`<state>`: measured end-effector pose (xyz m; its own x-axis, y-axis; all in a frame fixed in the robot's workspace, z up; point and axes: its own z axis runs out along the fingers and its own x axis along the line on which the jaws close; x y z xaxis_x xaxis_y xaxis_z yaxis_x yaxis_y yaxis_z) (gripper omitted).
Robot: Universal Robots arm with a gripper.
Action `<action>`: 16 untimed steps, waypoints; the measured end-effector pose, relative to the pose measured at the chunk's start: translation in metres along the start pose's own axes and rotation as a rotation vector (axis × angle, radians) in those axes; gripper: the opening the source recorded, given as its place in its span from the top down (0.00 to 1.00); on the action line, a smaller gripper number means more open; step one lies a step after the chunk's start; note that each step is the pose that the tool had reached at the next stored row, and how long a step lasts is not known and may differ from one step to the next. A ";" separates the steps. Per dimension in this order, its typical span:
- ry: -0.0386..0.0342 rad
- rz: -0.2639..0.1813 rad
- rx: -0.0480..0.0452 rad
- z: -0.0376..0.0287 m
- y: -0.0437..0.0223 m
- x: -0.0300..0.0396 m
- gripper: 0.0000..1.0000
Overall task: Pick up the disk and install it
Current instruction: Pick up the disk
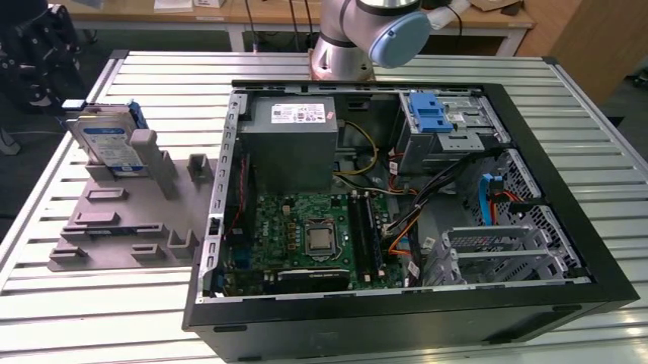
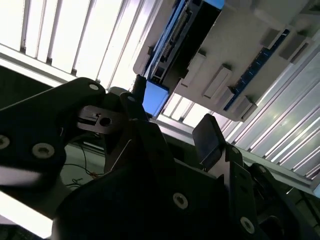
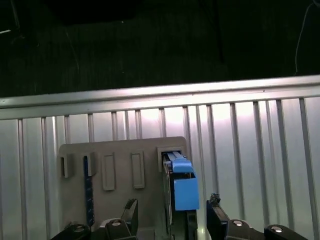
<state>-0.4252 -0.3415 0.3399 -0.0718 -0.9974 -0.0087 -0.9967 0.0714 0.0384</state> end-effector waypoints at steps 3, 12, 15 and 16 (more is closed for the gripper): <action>0.0001 -0.015 0.0006 0.0044 0.0015 -0.0024 0.35; 0.0003 -0.020 0.0057 0.0210 0.0098 -0.0066 0.35; 0.0005 -0.029 0.0075 0.0265 0.0098 -0.0066 0.35; 0.0003 -0.031 0.0084 0.0282 0.0099 -0.0066 0.35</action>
<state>-0.4357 -0.3339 0.3121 -0.0411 -0.9991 -0.0094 -0.9987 0.0408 0.0297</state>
